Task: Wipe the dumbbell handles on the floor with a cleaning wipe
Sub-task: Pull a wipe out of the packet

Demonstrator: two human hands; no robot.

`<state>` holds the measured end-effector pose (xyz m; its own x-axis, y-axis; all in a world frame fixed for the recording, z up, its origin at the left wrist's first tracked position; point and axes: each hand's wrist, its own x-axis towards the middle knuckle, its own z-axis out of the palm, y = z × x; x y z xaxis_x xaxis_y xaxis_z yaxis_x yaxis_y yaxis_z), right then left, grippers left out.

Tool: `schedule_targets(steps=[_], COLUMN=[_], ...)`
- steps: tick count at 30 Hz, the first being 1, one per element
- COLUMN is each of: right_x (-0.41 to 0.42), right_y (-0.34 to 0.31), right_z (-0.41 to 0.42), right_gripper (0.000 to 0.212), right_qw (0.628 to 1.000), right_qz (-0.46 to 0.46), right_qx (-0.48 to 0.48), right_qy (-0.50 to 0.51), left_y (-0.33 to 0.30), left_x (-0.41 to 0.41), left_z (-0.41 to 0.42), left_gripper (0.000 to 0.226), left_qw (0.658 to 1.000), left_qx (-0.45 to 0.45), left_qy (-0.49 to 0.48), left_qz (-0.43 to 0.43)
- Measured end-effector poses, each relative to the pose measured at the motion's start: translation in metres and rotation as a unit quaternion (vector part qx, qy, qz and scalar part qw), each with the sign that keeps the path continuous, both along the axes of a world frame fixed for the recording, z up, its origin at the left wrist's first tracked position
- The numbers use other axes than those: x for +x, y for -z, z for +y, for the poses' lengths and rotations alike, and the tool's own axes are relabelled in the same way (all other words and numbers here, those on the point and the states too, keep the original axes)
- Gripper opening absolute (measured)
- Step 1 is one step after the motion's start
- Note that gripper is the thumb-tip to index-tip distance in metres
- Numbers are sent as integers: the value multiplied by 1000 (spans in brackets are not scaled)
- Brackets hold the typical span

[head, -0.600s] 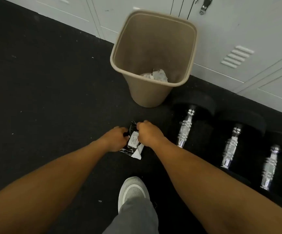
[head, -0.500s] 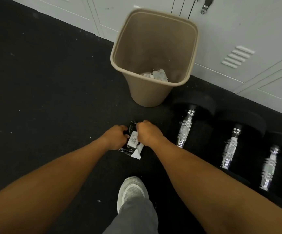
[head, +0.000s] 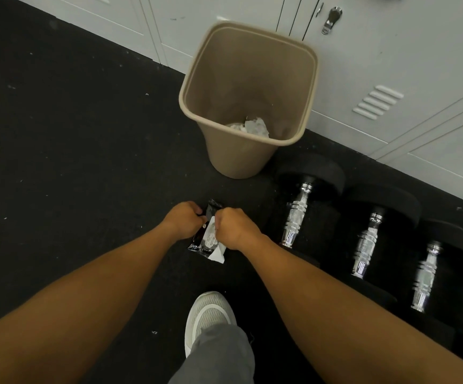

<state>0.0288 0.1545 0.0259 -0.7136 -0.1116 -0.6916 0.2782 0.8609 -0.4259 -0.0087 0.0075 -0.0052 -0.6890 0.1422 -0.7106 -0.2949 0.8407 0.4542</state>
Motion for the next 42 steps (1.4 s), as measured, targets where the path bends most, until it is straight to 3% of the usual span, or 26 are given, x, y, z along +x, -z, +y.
schedule_targets(steps=[6,11,16,22,33,42], right_x=[21,28,32,38,58,82], right_y=[-14,-22,-37,-47,-106,-171], right_z=[-8,-7,-1,7,24,53], right_gripper=[42,11,8,3,9,14], right_qw=[998,993,989,983,938,901], right_qz=[5,25,42,48,243,327], right_qx=[-55,-81,-100,-143,-223,-226], right_qy=[36,81,98,108,111,173], left_y=[-5,-18,-23,-38,-112,-193], left_x=[9,12,21,28,19,28], left_z=[8,11,16,16,11,43], left_gripper=[22,16,14,28,20,26], left_qw=[991,985,975,923,893,871], left_qx=[45,62,75,157,299,383], left_qy=[-98,-101,-146,-256,-257,-254], left_qz=[-75,-125,-152,-240,-217,-170])
